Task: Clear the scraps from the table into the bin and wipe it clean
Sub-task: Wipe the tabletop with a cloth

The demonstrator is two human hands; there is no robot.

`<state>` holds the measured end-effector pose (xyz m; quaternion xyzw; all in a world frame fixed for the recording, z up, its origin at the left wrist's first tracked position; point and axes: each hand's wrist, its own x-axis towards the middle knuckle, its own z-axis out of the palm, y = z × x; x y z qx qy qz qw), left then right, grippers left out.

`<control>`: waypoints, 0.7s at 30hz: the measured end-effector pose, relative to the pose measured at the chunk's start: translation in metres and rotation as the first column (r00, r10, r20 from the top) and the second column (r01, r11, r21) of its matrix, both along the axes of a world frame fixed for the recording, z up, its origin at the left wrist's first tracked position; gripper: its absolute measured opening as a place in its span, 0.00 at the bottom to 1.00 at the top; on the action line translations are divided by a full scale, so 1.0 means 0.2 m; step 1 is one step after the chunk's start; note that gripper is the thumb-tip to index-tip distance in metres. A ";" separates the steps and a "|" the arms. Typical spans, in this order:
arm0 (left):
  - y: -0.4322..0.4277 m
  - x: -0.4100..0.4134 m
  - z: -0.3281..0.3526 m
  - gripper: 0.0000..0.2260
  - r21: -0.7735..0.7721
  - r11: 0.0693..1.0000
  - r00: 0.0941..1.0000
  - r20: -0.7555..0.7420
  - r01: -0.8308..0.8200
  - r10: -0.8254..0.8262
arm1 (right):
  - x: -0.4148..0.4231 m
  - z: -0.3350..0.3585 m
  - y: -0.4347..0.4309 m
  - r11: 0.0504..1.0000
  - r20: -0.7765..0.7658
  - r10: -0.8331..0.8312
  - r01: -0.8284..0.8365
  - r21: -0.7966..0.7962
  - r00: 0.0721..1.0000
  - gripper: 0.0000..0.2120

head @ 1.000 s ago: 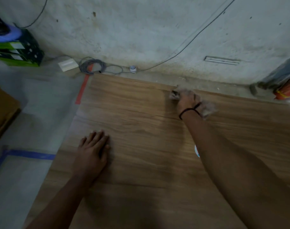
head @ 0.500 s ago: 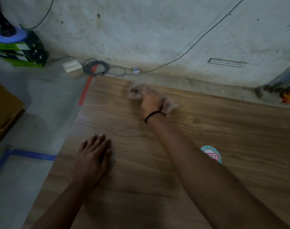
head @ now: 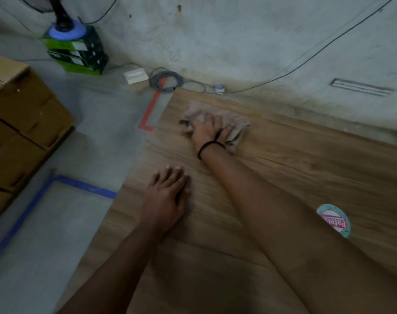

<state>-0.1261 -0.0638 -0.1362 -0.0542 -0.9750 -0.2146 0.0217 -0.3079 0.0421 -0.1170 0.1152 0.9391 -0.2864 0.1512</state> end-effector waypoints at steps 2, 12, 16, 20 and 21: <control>0.00 0.00 0.00 0.20 -0.001 1.000 1.000 0.001 0.006 -0.006 | 0.02 -0.05 -0.13 0.976 0.030 0.216 -0.217 0.030 0.976 0.33; -0.20 0.14 0.02 0.24 0.028 0.982 0.982 0.027 -0.188 0.187 | -0.36 -0.01 0.41 0.962 -0.145 -0.162 0.189 0.195 0.976 0.25; -0.21 0.14 0.01 0.24 -0.022 0.981 0.981 0.033 -0.191 0.191 | -0.27 -0.02 0.13 0.963 -0.067 -0.226 0.233 0.134 0.972 0.36; -0.19 0.13 0.02 0.23 -0.022 0.979 0.979 0.020 -0.202 0.203 | -0.18 -0.15 -0.27 0.978 -0.022 0.178 -0.174 0.113 0.984 0.39; -0.20 0.14 0.02 0.23 -0.021 0.980 0.979 0.021 -0.200 0.200 | -0.17 -0.17 -0.35 0.952 -0.037 0.287 -0.281 0.125 0.957 0.38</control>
